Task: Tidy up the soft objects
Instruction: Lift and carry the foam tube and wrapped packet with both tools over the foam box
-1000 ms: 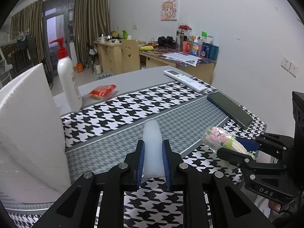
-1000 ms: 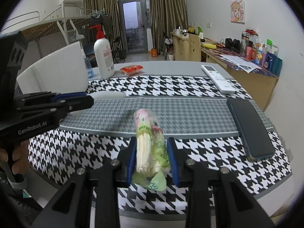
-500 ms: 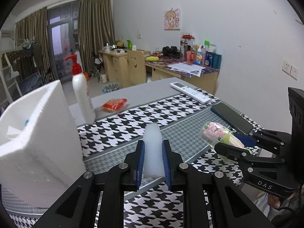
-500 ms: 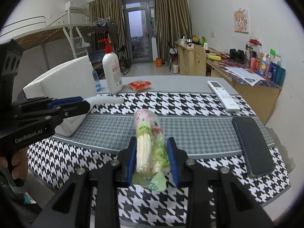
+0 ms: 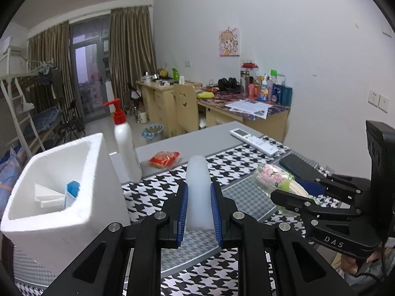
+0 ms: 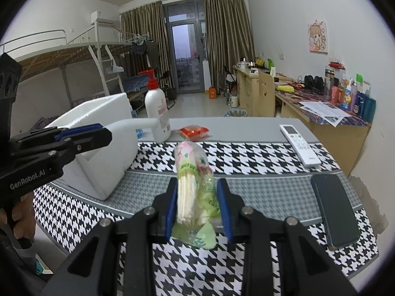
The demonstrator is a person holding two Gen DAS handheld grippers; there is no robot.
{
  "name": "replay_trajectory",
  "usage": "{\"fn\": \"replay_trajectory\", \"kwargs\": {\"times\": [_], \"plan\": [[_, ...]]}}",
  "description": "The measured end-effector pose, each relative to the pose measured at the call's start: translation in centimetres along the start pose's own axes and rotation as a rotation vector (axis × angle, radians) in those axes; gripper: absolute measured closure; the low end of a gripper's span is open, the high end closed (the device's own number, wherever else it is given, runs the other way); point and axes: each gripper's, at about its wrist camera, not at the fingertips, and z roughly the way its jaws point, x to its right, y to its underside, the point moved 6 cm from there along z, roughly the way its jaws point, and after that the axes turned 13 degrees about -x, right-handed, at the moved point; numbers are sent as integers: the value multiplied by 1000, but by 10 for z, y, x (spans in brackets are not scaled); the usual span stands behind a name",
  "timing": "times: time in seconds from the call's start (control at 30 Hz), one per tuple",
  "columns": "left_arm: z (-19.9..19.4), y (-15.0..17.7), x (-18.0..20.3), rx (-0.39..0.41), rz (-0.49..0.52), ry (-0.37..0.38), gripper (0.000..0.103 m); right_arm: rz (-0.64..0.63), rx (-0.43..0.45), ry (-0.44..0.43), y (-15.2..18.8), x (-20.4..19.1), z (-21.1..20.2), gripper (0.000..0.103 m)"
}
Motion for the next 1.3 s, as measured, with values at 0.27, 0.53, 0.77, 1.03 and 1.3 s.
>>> {"fn": "replay_trajectory", "kwargs": {"times": [0.27, 0.53, 0.77, 1.03, 1.3], "plan": [[-17, -6, -6, 51, -9, -3, 83, 7, 33, -7, -10, -7, -5, 67], [-23, -7, -13, 76, -11, -15, 83, -8, 51, -9, -20, -17, -7, 67], [-34, -13, -21, 108, -14, -27, 83, -18, 75, -14, -29, -27, -12, 67], [-43, -17, -32, 135, -15, -36, 83, -29, 102, -11, -37, -37, -17, 67], [-51, -20, -39, 155, -12, -51, 83, -44, 116, -23, -47, -46, -19, 67]]}}
